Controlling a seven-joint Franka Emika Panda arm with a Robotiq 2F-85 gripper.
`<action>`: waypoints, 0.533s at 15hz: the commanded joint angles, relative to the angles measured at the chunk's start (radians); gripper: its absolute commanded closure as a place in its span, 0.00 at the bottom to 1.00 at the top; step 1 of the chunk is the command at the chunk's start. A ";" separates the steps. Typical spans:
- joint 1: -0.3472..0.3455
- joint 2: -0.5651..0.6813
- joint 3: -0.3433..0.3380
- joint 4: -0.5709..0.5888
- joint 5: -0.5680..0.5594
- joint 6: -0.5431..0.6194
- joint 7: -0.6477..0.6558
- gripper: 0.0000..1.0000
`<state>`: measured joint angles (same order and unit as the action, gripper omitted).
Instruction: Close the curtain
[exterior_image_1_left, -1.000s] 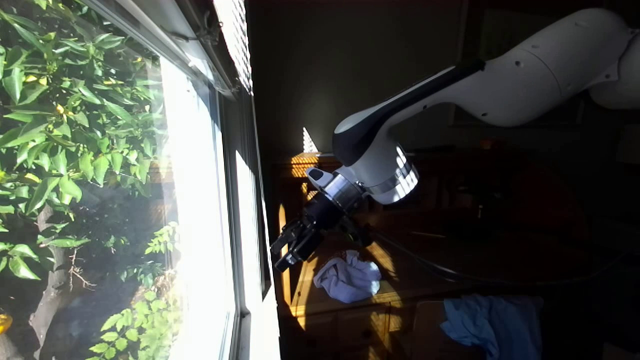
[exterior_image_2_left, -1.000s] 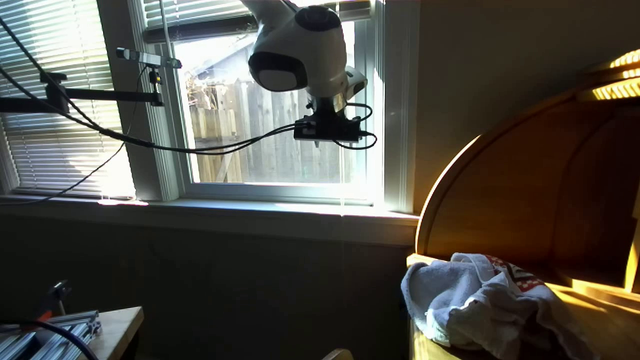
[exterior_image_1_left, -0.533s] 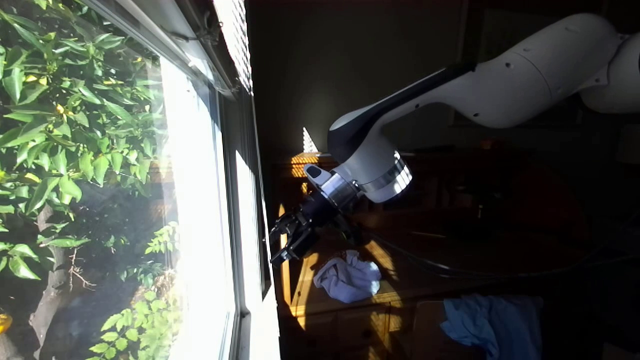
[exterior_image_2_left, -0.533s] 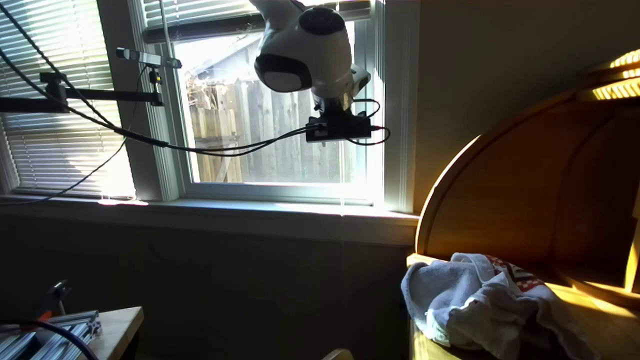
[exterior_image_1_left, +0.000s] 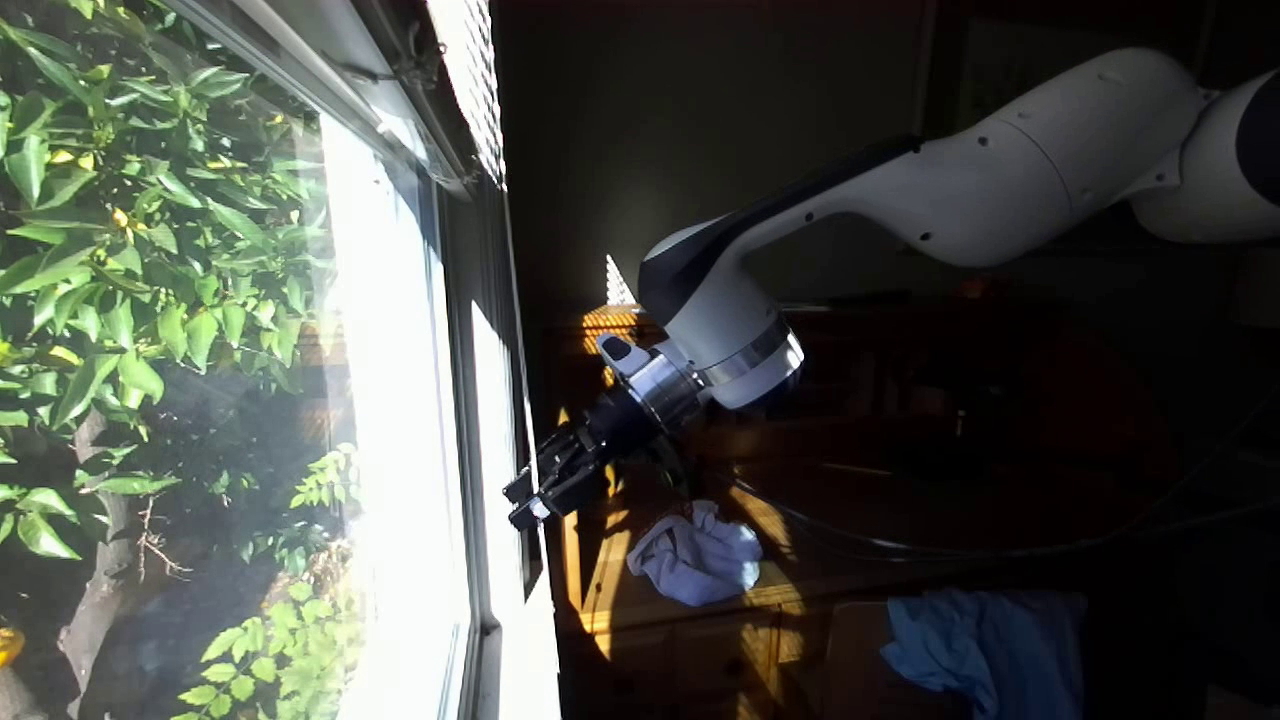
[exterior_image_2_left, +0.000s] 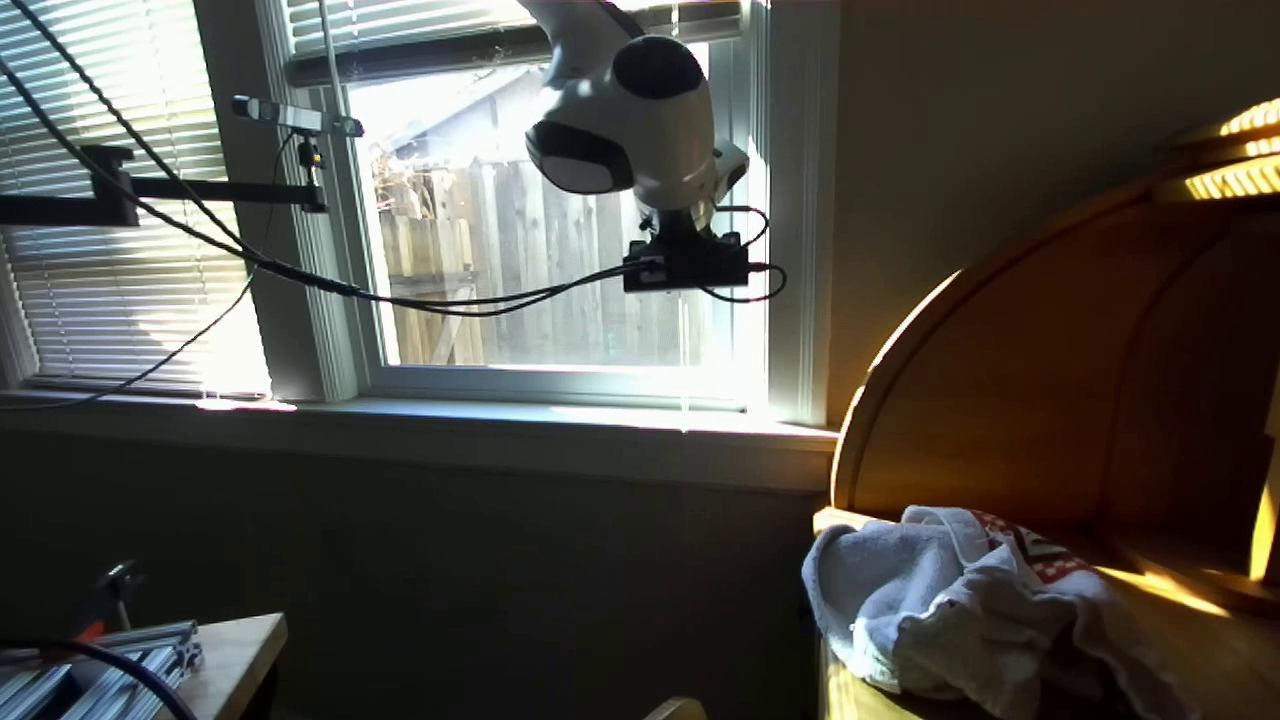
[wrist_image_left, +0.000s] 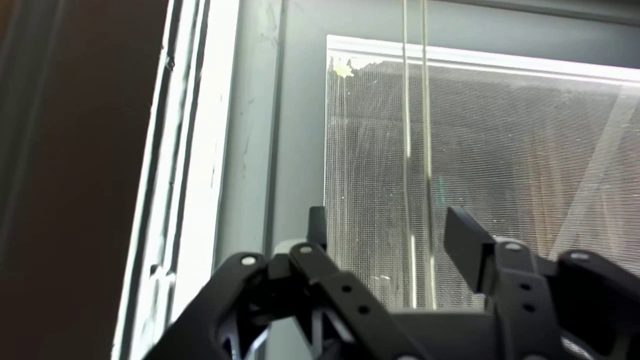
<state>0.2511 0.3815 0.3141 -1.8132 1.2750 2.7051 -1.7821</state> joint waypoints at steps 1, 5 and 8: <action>-0.008 0.026 0.013 0.032 0.043 0.000 -0.037 0.69; -0.007 0.021 0.014 0.035 0.052 -0.003 -0.031 0.95; -0.006 0.013 0.018 0.035 0.049 -0.011 -0.024 1.00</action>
<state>0.2512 0.3896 0.3172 -1.7989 1.2879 2.7048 -1.7821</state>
